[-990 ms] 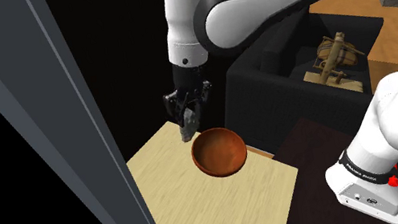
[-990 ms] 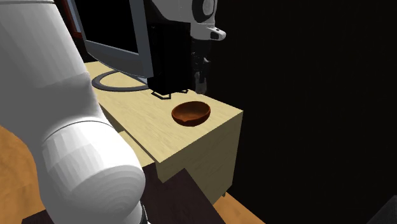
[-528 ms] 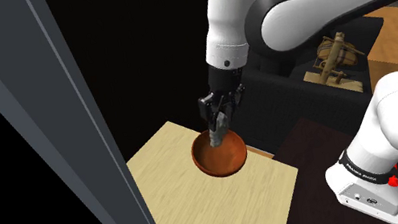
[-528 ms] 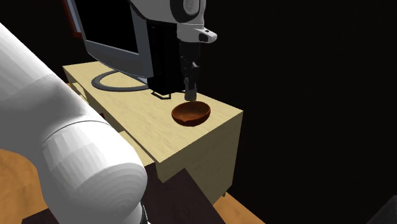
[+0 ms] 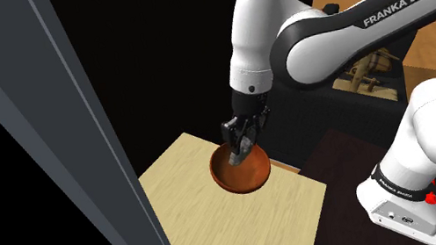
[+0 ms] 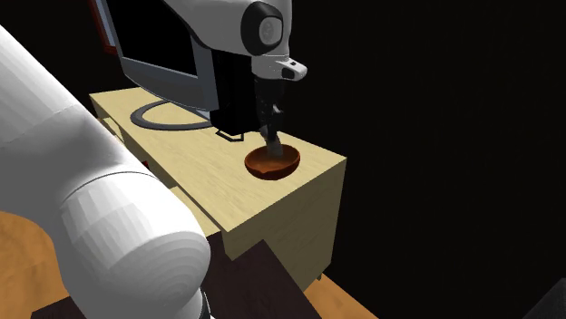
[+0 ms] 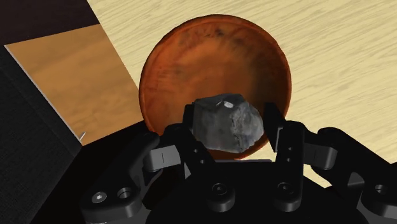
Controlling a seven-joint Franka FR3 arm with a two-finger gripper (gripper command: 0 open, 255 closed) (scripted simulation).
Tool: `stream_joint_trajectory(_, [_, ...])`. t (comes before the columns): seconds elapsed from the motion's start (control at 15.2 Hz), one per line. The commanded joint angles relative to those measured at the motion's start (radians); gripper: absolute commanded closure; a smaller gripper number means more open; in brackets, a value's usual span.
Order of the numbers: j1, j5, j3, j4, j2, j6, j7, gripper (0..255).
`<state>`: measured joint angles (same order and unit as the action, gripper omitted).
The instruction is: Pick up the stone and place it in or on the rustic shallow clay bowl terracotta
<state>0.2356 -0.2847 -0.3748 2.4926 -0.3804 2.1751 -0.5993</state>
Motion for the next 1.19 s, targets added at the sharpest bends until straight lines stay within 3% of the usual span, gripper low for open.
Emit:
stream_joint_trajectory(0.0, [0.001, -0.002, -0.005, 0.015, 0.015, 0.03, 0.001, 255])
stream_joint_trajectory(0.33, [0.001, -0.005, -0.018, 0.055, 0.057, 0.112, 0.004, 255])
stream_joint_trajectory(0.86, [0.001, -0.005, -0.018, 0.055, 0.057, 0.112, 0.004, 255])
stream_joint_trajectory(0.92, [0.001, -0.005, -0.018, 0.055, 0.057, 0.112, 0.004, 0])
stream_joint_trajectory(1.12, [0.001, -0.005, -0.018, 0.055, 0.057, 0.112, 0.004, 0])
